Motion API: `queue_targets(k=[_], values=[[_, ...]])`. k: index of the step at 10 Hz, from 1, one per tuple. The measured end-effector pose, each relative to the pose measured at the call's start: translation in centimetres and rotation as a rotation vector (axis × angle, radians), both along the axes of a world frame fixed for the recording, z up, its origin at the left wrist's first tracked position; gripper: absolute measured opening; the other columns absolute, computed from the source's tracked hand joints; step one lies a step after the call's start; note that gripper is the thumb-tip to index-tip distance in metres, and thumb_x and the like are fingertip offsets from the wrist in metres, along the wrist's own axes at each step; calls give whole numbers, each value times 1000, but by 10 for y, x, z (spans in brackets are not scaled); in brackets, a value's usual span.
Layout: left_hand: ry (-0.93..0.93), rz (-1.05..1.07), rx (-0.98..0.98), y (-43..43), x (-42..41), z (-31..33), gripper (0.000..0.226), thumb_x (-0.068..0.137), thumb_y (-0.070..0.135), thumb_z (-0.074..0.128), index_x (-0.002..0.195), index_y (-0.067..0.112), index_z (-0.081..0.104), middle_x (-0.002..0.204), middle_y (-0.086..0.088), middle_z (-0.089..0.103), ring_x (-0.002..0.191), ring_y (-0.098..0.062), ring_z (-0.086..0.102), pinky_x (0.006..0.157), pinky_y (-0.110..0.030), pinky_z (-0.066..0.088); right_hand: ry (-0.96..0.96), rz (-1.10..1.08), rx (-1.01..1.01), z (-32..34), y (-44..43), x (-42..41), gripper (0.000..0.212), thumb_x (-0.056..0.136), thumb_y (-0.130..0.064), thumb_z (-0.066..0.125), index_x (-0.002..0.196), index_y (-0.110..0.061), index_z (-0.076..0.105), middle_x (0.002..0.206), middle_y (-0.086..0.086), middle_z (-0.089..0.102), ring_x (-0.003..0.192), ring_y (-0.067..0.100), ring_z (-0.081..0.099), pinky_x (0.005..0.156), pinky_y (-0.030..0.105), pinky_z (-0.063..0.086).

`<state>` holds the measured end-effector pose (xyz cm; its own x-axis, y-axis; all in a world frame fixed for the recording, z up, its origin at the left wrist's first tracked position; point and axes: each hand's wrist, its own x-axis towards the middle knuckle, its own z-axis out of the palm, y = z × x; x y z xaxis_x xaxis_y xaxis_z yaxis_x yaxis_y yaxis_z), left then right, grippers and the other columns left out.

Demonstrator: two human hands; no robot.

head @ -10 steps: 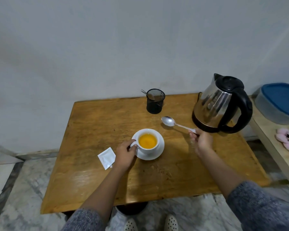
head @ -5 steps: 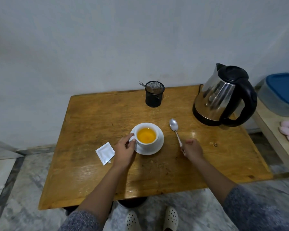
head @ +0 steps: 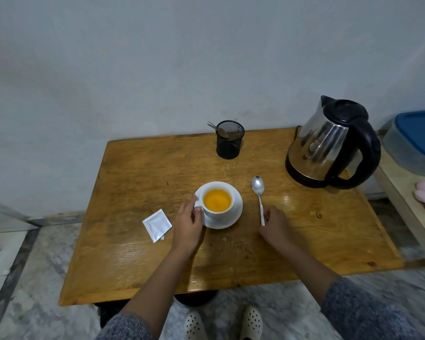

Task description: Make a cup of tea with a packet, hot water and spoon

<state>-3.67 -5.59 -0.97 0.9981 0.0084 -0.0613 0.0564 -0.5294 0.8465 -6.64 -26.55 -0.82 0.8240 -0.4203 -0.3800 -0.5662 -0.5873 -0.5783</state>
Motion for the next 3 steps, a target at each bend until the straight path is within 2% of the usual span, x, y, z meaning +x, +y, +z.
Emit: queue_targets(k=[1, 2, 3], values=[[42, 7, 75, 4, -11, -10, 50, 96, 26, 40, 144, 21, 28, 152, 0, 32, 138, -15, 32, 102, -23, 27, 6, 44, -11, -1, -1, 0, 33, 80, -1, 65, 110, -5, 53, 118, 15, 49, 87, 16, 44, 71, 28, 39], [64, -6, 190, 13, -28, -26, 52, 96, 21, 36, 146, 20, 21, 157, 1, 19, 144, -15, 19, 105, -22, 21, -42, 59, -80, 0, -3, -1, 27, 87, -9, 58, 113, -6, 54, 122, 14, 49, 97, 20, 47, 78, 28, 40], [50, -59, 354, 18, -32, -37, 52, 97, 21, 33, 146, 15, 19, 159, -4, 14, 147, -16, 9, 114, -26, 13, -145, 84, -261, -8, -15, -12, 36, 95, -19, 46, 128, -6, 47, 140, 14, 41, 127, 29, 40, 99, 39, 40]])
